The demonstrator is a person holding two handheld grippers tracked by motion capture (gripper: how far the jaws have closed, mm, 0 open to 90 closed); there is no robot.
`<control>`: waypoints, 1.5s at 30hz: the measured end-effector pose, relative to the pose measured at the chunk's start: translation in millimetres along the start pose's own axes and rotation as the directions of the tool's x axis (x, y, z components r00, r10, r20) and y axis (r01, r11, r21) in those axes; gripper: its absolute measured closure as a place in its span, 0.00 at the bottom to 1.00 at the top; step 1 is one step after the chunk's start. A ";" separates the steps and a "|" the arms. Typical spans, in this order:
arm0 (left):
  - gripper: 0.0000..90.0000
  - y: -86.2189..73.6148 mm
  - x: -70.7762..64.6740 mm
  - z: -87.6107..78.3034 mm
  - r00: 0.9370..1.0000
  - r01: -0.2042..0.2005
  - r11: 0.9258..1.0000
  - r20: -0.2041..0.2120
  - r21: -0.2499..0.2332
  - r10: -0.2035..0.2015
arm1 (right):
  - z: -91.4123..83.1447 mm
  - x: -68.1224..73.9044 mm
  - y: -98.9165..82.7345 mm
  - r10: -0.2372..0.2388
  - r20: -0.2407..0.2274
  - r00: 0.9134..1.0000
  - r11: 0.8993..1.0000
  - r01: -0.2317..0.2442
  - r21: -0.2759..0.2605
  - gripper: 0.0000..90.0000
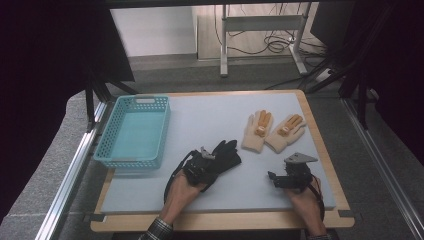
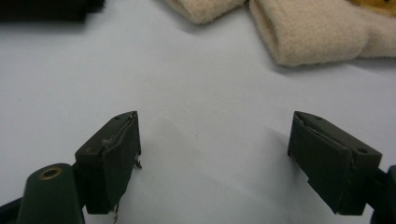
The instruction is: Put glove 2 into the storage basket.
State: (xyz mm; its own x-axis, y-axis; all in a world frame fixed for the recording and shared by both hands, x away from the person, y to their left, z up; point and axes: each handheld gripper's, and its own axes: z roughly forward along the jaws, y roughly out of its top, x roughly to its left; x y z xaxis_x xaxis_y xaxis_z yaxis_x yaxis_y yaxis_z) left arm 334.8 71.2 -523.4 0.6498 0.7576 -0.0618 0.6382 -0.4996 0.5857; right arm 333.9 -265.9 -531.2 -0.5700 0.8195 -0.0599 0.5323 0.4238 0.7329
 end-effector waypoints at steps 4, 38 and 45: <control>0.71 1.7 5.9 -4.4 1.000 -0.002 1.000 0.020 -0.021 0.003 | 0.0 0.0 0.0 0.000 -0.001 1.000 1.000 0.000 0.000 0.19; 0.71 30.6 116.0 -105.2 0.956 0.149 0.982 -0.236 -0.112 -0.172 | -0.2 0.1 -0.1 0.000 0.000 1.000 1.000 0.000 -0.001 0.19; 0.71 10.9 159.5 -119.8 0.917 0.250 0.961 -0.289 -0.116 -0.273 | -0.2 0.2 -0.1 0.000 0.001 1.000 1.000 0.000 -0.001 0.18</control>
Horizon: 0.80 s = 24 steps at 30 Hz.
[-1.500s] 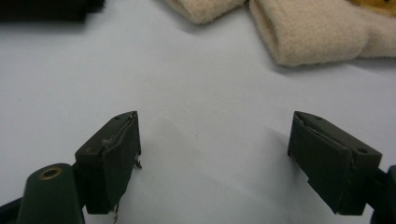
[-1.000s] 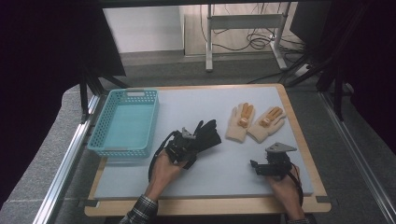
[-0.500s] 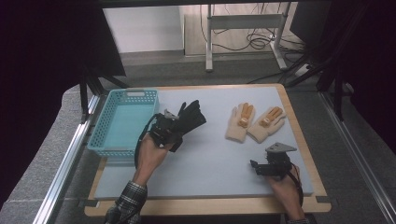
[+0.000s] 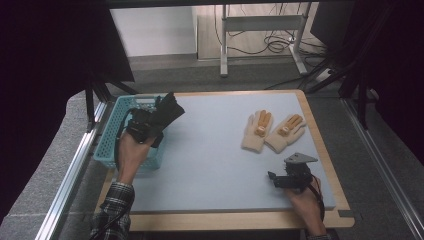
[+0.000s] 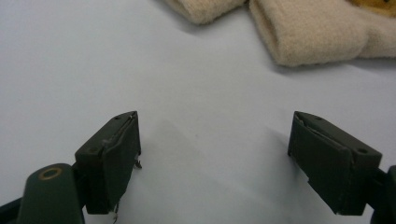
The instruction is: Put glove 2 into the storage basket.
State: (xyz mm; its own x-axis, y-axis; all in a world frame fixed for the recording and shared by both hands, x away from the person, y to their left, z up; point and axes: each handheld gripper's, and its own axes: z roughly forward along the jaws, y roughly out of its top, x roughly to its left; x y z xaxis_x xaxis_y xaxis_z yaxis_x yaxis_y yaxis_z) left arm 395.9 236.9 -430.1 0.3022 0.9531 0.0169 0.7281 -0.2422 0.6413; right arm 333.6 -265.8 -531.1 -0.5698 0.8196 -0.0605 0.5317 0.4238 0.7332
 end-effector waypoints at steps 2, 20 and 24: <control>0.71 -2.7 14.4 2.8 0.999 0.032 0.999 -0.014 0.017 -0.032 | 0.0 0.0 0.0 0.000 0.000 1.000 1.000 0.000 0.001 0.18; 0.68 -29.3 96.4 60.8 0.956 0.250 0.926 -0.226 0.283 -0.188 | 0.3 -0.1 0.1 0.002 0.002 1.000 1.000 -0.002 0.001 0.18; 0.66 -25.2 103.6 65.5 0.946 0.255 0.916 -0.274 0.311 -0.170 | 0.3 -0.1 0.1 0.002 0.002 1.000 1.000 -0.002 0.001 0.18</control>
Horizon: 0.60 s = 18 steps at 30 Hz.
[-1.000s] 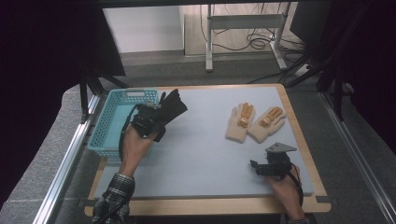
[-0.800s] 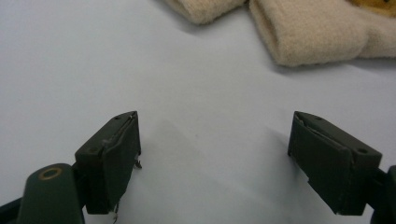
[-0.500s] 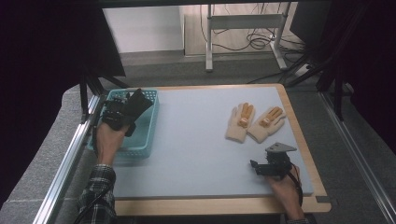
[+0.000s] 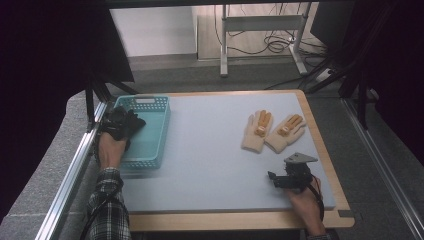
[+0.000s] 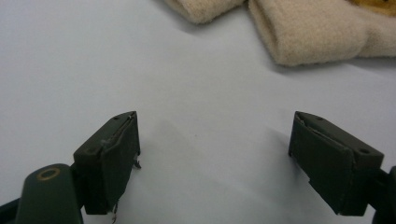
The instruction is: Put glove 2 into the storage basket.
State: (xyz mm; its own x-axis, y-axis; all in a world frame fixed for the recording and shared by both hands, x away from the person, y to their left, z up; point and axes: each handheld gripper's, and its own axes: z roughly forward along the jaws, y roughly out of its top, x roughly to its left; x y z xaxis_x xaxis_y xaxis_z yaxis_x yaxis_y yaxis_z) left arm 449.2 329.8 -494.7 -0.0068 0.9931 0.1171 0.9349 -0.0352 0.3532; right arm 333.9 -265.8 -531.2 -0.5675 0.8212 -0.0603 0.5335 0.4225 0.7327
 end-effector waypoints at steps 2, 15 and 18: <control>0.64 4.2 -0.1 1.5 1.000 -0.008 1.000 -0.018 0.019 0.008 | 0.0 0.0 0.0 0.000 0.000 1.000 1.000 0.000 0.000 0.18; 0.10 9.0 -0.5 -5.3 0.996 -0.053 0.997 0.073 0.063 0.048 | -0.1 0.0 0.0 0.000 0.000 1.000 1.000 0.000 0.000 0.18; 0.06 6.0 6.0 -10.5 0.991 -0.034 0.999 0.131 0.039 0.029 | -0.1 0.0 0.0 0.000 0.000 1.000 1.000 0.000 0.000 0.18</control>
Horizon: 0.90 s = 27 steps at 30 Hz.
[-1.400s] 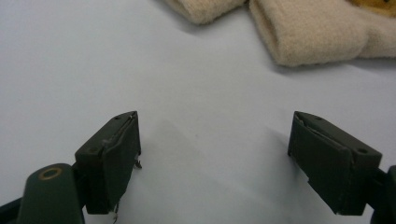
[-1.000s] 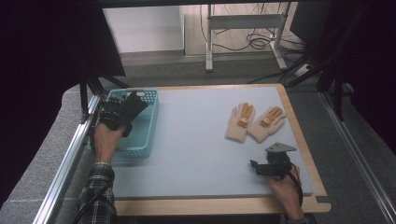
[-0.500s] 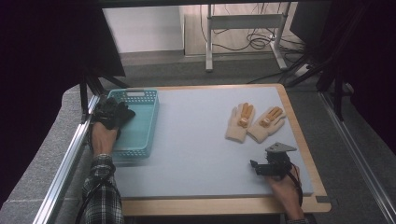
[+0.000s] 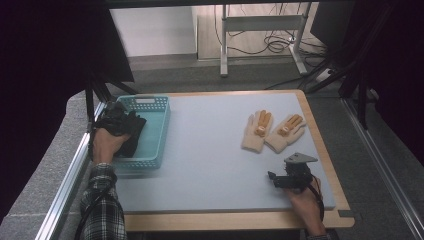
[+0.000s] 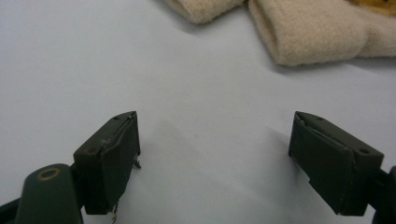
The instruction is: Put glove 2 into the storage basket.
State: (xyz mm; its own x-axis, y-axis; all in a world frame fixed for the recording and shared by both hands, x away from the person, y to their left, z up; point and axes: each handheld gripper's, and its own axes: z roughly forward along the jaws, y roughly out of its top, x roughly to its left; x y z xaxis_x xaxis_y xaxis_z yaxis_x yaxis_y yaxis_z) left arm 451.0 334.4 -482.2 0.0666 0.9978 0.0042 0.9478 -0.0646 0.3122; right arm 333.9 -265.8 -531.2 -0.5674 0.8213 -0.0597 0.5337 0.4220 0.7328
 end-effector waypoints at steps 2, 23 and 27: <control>0.05 -2.7 4.6 -6.0 0.999 0.012 1.000 0.044 -0.027 -0.011 | 0.0 0.1 0.0 -0.001 0.000 1.000 1.000 0.001 0.000 0.18; 0.01 -20.3 -29.3 -58.6 0.968 -0.146 0.929 0.143 -0.341 0.204 | 0.0 0.1 0.1 -0.002 0.002 1.000 1.000 0.002 0.000 0.18; 0.00 -24.2 -48.0 -65.7 0.957 -0.173 0.906 0.152 -0.386 0.247 | 0.0 0.0 0.2 -0.002 0.002 1.000 1.000 0.002 0.001 0.18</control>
State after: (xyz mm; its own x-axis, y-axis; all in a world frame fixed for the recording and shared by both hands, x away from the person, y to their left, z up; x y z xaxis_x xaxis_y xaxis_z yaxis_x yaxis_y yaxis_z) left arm 404.4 289.1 -427.5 0.3450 0.9365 -0.0630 0.7273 -0.2243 0.6487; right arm 333.9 -265.7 -531.0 -0.5672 0.8212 -0.0622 0.5331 0.4236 0.7324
